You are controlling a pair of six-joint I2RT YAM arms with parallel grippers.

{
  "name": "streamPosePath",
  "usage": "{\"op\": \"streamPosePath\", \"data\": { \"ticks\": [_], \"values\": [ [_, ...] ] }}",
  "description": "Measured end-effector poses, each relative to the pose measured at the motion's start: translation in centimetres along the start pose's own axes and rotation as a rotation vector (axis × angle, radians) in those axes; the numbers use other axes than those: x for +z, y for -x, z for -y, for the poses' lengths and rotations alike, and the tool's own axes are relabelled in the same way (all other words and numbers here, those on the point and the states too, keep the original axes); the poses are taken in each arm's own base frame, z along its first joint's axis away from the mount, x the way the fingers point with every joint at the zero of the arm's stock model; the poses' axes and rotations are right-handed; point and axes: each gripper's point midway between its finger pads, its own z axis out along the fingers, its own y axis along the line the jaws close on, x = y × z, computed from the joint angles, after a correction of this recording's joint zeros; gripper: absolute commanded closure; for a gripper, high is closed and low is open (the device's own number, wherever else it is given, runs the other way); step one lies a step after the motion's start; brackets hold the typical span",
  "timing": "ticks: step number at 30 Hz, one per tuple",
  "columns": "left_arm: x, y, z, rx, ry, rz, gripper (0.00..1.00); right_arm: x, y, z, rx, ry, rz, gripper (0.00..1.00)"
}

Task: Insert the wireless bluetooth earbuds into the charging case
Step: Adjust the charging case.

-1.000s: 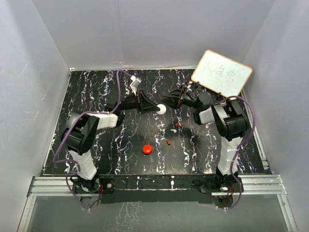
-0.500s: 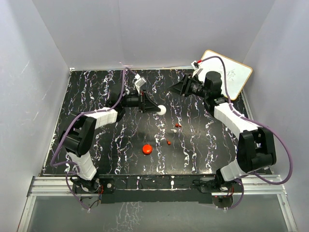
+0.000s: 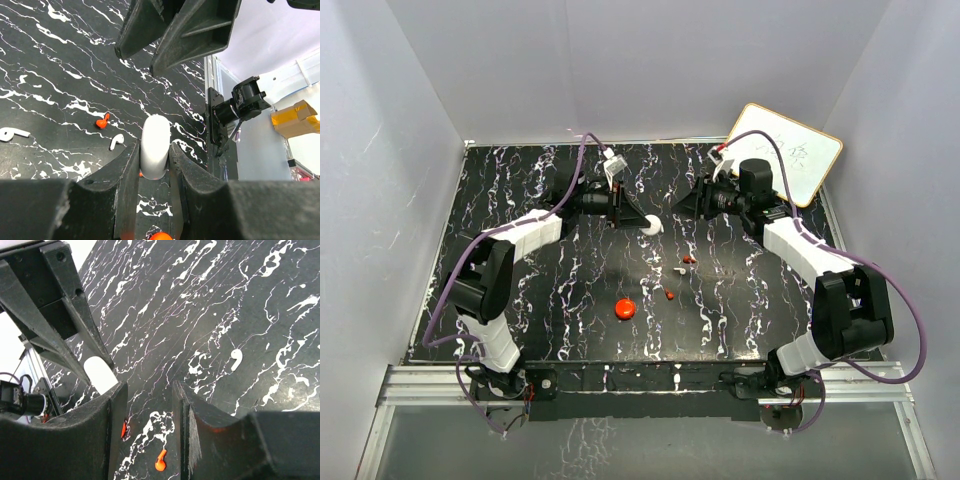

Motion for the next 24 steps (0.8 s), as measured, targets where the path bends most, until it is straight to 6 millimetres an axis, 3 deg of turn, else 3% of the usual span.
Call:
{"op": "streamPosePath", "data": {
  "ticks": [13,24],
  "values": [
    [0.1,1.1,0.4,0.025,-0.022,-0.016,1.00,1.0,-2.1,-3.5,-0.075,0.126,-0.072,0.62],
    [-0.1,0.9,0.9,0.027,-0.055,-0.029,1.00,1.1,-2.7,-5.1,-0.096,0.193,-0.097,0.66]
  ]
}}
